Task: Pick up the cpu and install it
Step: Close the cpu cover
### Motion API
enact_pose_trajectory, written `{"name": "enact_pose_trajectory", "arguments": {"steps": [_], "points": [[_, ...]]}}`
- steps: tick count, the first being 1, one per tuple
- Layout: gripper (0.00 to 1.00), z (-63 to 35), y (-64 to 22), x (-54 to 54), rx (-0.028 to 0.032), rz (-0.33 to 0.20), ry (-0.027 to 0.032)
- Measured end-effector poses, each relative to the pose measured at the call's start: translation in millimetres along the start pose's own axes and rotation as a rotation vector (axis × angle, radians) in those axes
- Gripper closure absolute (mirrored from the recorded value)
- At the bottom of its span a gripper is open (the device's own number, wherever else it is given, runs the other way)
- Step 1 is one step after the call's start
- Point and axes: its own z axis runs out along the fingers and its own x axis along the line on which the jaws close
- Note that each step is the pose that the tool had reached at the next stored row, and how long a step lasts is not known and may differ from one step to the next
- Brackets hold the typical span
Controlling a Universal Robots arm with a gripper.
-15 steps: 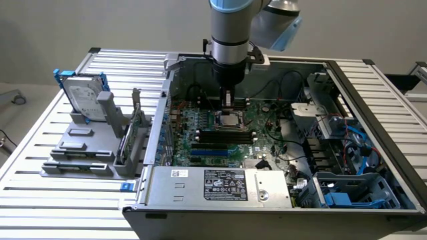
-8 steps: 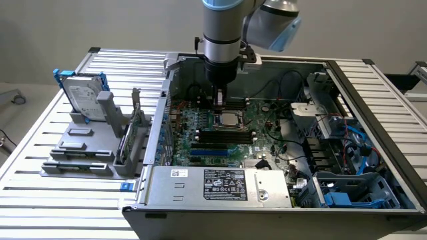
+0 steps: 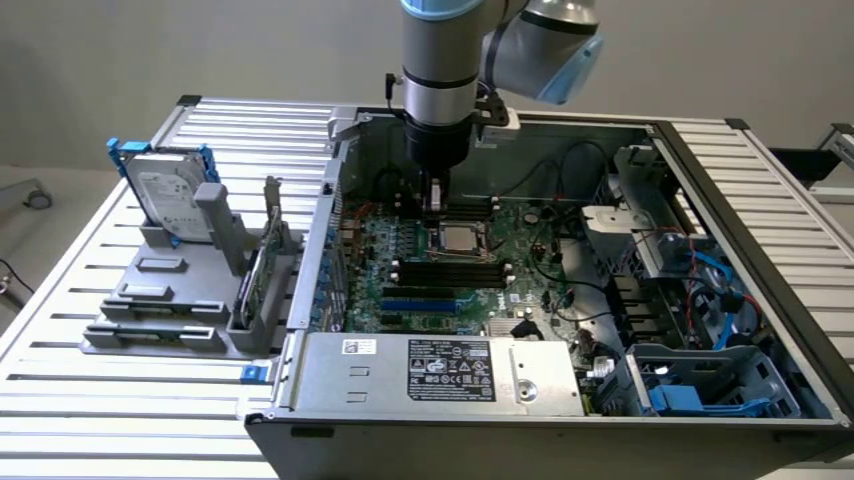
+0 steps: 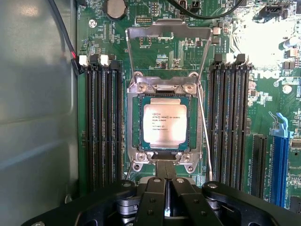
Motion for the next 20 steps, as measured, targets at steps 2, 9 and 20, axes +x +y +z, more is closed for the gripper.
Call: {"name": "enact_pose_trajectory", "arguments": {"steps": [2,9,20], "points": [[0.89,0.0,0.0,0.0,0.0,0.0,0.0],[0.89,-0.1,0.1,0.0,0.0,0.0,-0.0001],[0.89,-18.7,31.9,-0.2,0.0002,0.0,0.0004]]}}
